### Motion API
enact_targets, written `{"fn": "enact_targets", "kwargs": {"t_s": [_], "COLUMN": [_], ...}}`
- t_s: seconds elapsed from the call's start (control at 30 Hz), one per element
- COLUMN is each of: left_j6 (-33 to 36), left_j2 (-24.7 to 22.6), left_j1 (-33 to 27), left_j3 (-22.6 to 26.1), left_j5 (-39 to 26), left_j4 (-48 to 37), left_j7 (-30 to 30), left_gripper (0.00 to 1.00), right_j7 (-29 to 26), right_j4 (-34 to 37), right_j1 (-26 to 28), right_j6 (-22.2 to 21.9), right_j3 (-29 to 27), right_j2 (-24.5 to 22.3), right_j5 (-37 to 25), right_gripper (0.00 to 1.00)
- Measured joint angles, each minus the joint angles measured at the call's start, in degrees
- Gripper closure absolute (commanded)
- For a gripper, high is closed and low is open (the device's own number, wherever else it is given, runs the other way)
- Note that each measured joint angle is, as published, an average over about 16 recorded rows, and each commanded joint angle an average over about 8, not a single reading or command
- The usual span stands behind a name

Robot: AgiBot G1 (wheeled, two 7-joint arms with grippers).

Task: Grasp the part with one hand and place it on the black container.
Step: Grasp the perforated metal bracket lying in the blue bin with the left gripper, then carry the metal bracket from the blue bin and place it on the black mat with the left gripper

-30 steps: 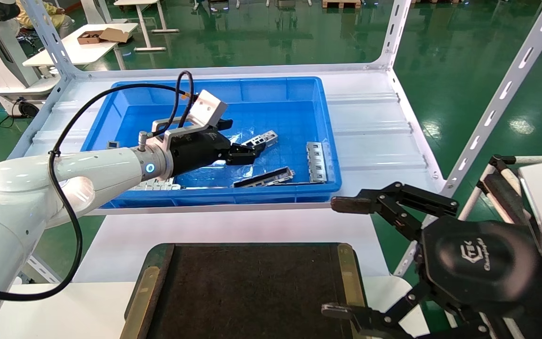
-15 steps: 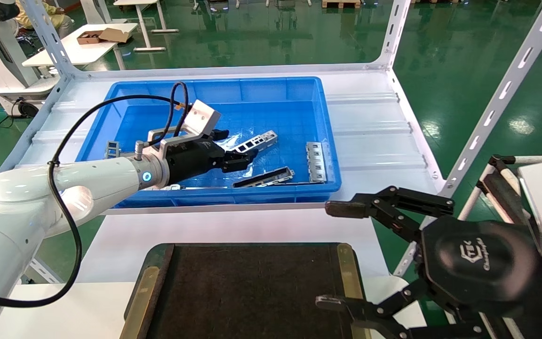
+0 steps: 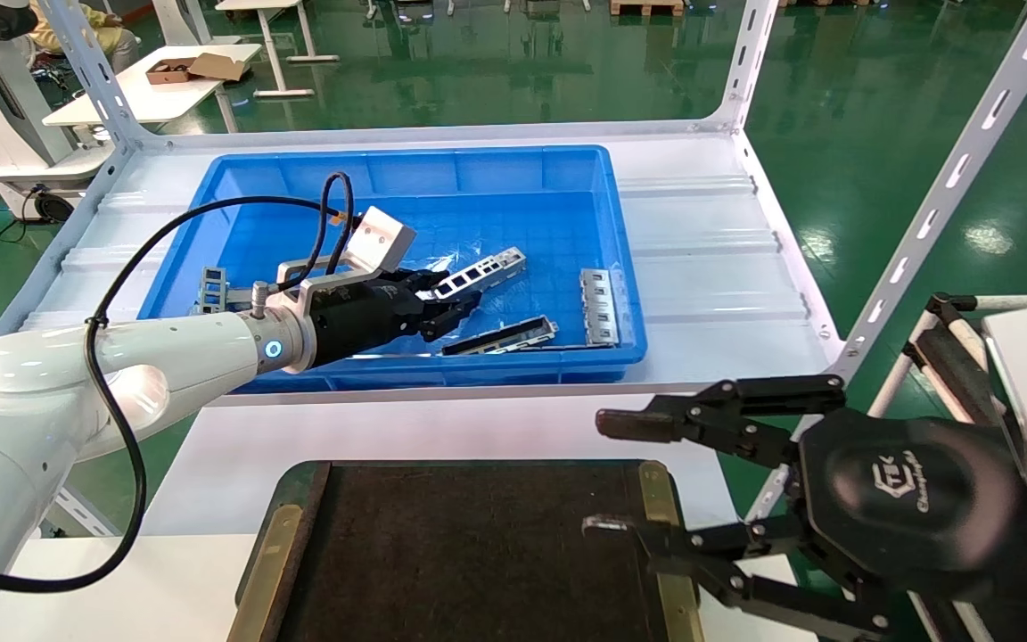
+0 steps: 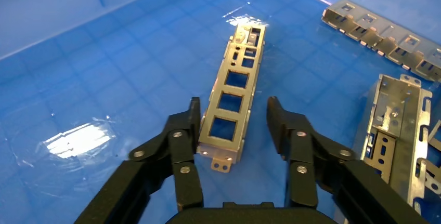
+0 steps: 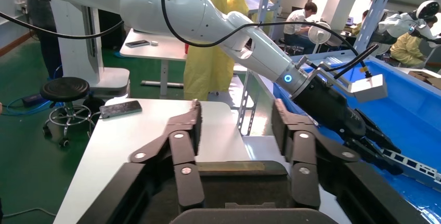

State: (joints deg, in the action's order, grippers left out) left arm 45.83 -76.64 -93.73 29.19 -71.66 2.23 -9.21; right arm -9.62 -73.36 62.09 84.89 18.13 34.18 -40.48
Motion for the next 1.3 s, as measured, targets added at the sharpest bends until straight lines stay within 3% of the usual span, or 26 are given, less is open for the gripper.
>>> {"fn": "enact_targets", "kwargs": {"t_s": [0.63, 1.3], "left_j6": [5.27, 29.33], "left_j2": [1.32, 7.63], "left_j1": [-1.49, -1.60], "left_j3": [-1.90, -4.82], "left_j5": [3.07, 8.07], "left_j4": [0.35, 3.57], "left_j7": [0.86, 4.24], "left_gripper": [1.00, 1.00], "right_j7": [0.02, 0.04], "right_j4": [0.00, 0.00], "right_j1": [0.01, 0.02], "right_j6": [-0.02, -0.03], "right_j3": [0.04, 0.08], "right_j2": [-0.02, -0.03], "right_j5": [0.03, 0.06], "right_gripper": [1.00, 1.00]}}
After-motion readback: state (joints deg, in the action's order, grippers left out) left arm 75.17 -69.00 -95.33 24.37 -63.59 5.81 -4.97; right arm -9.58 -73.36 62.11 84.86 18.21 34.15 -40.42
